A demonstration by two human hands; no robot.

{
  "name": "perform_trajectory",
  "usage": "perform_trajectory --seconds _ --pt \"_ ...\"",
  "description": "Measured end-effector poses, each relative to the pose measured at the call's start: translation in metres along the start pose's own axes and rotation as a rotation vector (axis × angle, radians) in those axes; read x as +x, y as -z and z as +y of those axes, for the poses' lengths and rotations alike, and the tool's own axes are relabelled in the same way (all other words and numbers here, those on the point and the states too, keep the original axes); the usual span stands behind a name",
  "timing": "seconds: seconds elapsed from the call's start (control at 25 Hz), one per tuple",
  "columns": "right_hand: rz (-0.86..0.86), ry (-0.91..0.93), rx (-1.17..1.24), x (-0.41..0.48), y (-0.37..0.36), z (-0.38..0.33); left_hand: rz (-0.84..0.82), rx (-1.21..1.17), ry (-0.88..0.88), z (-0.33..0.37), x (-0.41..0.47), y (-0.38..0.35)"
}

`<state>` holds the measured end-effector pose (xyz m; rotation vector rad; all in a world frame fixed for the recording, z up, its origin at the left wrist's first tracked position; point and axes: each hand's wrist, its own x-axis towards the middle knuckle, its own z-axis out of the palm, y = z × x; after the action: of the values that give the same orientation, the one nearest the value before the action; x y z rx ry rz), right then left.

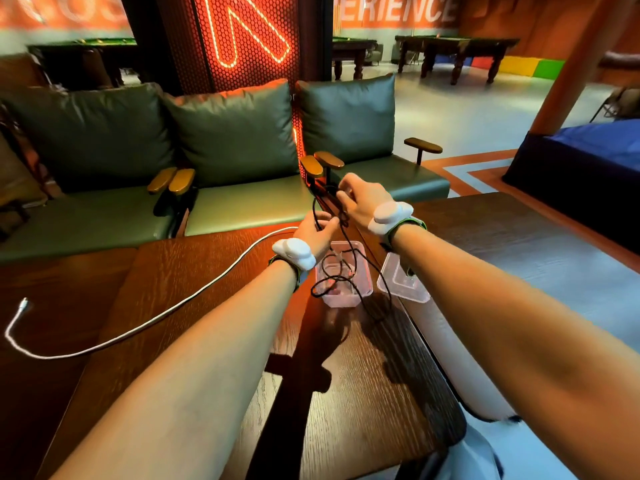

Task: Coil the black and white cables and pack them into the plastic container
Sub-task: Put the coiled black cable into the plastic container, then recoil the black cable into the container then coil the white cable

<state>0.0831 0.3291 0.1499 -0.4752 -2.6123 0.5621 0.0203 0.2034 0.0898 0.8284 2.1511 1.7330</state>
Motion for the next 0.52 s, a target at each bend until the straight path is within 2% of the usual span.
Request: perform_trajectory --seconds 0.08,0.24,0.32,0.44,0.52 --pt "0.065 0.053 0.107 0.004 0.015 -0.026 0.022 -0.175 0.028 0.02 -0.007 0.007" --pt "0.101 0.137 0.188 0.009 0.022 -0.09 0.058 -0.675 0.256 0.053 -0.02 0.049" --pt "0.092 0.159 0.222 0.012 0.014 -0.122 0.106 -0.871 0.257 0.062 -0.028 0.083" --pt "0.115 0.172 0.273 0.009 -0.005 -0.157 0.172 -0.932 0.192 0.067 -0.04 0.142" --pt "0.085 0.215 0.297 0.001 -0.025 -0.169 0.279 -0.893 0.182 0.06 -0.05 0.188"
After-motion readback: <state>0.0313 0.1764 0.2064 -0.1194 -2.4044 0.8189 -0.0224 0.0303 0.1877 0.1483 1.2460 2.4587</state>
